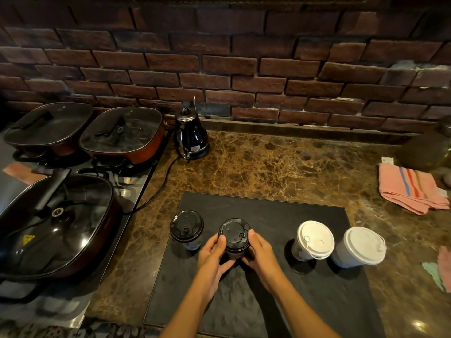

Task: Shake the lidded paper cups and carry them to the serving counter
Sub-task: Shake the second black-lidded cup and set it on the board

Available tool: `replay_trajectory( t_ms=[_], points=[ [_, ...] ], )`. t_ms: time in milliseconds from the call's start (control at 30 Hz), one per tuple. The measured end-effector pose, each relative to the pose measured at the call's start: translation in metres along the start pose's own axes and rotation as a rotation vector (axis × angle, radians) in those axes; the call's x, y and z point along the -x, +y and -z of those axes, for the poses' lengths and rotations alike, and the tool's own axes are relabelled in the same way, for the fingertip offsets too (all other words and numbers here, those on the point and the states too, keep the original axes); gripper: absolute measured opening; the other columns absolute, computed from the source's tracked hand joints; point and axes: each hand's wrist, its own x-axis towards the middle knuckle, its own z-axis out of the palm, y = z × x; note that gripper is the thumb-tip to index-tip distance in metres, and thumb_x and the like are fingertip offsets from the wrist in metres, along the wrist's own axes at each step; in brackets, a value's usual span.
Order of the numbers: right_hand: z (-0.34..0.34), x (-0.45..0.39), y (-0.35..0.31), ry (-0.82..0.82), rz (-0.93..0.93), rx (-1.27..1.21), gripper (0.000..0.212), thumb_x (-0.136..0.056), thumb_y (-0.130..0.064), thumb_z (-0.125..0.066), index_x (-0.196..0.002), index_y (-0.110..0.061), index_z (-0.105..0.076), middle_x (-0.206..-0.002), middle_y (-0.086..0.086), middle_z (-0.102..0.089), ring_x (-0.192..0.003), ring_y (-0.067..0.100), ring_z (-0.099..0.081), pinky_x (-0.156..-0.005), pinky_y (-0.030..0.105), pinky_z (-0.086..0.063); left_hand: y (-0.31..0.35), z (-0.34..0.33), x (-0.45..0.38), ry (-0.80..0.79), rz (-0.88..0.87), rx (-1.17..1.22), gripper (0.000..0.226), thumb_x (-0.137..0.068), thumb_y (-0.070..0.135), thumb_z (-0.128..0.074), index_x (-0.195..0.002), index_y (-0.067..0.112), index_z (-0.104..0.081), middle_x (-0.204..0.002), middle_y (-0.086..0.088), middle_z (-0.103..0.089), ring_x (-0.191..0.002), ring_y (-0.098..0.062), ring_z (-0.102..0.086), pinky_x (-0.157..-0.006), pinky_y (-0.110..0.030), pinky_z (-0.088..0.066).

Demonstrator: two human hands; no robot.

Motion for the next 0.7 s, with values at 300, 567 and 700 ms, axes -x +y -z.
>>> replay_trajectory(
  t_ms=[300,567,700],
  points=[
    [-0.001,-0.003,-0.005,0.012,0.007,-0.006,0.032,-0.103,-0.042,-0.045,-0.114,-0.024,-0.069,-0.111,-0.001,-0.076,-0.111,0.014,-0.067,-0.089,0.033,-0.053,-0.001,-0.006,-0.005,0.023,-0.015,0.003,0.053,-0.085,0.037,-0.069,-0.131,0.014,-0.061,-0.132,-0.010,-0.068,-0.124,-0.026,-0.062,-0.105,-0.060,-0.047],
    [0.002,-0.001,-0.003,0.034,0.035,0.005,0.047,-0.096,-0.057,-0.046,-0.136,-0.032,-0.052,-0.137,-0.004,-0.060,-0.129,0.020,-0.055,-0.091,0.037,-0.050,-0.003,-0.007,-0.003,0.082,0.052,-0.003,0.060,-0.086,0.043,-0.062,-0.143,0.025,-0.050,-0.143,-0.003,-0.056,-0.133,-0.026,-0.050,-0.103,-0.060,-0.047],
    [0.008,0.000,-0.003,0.074,0.023,0.001,0.057,-0.098,-0.056,-0.042,-0.149,-0.032,-0.035,-0.150,-0.003,-0.044,-0.139,0.024,-0.042,-0.100,0.042,-0.043,-0.009,0.002,0.005,0.164,0.141,-0.068,0.063,-0.091,0.056,-0.055,-0.144,0.024,-0.046,-0.143,-0.005,-0.050,-0.137,-0.034,-0.046,-0.095,-0.054,-0.052]
  ],
)
